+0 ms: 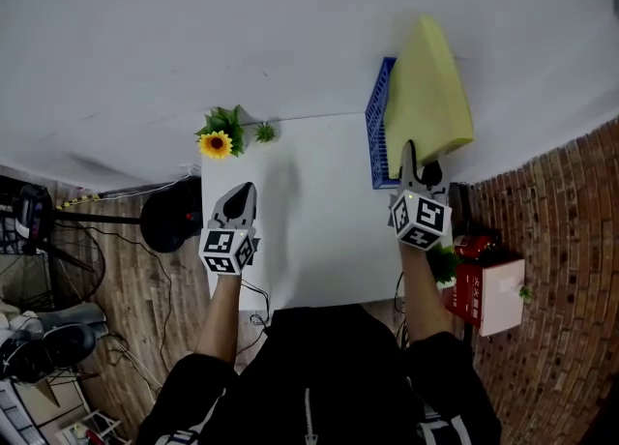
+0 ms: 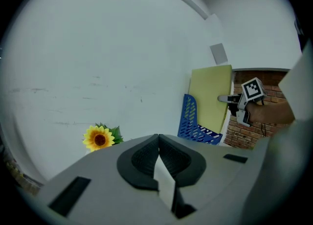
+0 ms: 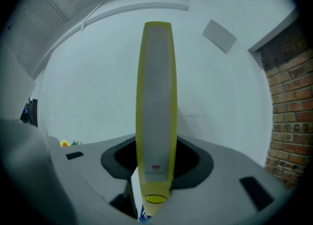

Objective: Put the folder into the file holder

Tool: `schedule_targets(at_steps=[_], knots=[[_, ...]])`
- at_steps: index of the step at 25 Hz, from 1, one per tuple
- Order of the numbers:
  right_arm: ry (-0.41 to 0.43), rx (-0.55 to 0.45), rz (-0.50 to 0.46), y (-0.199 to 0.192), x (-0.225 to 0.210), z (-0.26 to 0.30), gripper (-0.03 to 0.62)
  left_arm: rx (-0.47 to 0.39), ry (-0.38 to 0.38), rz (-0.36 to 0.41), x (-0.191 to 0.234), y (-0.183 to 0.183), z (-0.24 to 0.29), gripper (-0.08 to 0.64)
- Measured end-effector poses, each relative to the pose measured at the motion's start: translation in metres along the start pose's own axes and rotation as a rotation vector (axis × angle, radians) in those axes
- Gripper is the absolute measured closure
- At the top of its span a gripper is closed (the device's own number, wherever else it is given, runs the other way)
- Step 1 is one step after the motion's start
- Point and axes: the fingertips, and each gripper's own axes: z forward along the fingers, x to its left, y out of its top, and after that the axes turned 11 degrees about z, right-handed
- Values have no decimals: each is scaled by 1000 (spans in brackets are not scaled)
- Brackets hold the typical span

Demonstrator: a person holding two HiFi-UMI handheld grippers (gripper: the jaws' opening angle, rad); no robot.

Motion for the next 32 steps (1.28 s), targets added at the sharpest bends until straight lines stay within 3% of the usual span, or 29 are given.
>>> schedule_targets(at_steps=[18, 32], knots=[[-39, -75, 16, -21, -3, 6, 417, 68, -6, 6, 15, -25, -7, 537], [-49, -53, 0, -54, -6, 11, 417, 122, -45, -10, 3, -60, 7, 537]])
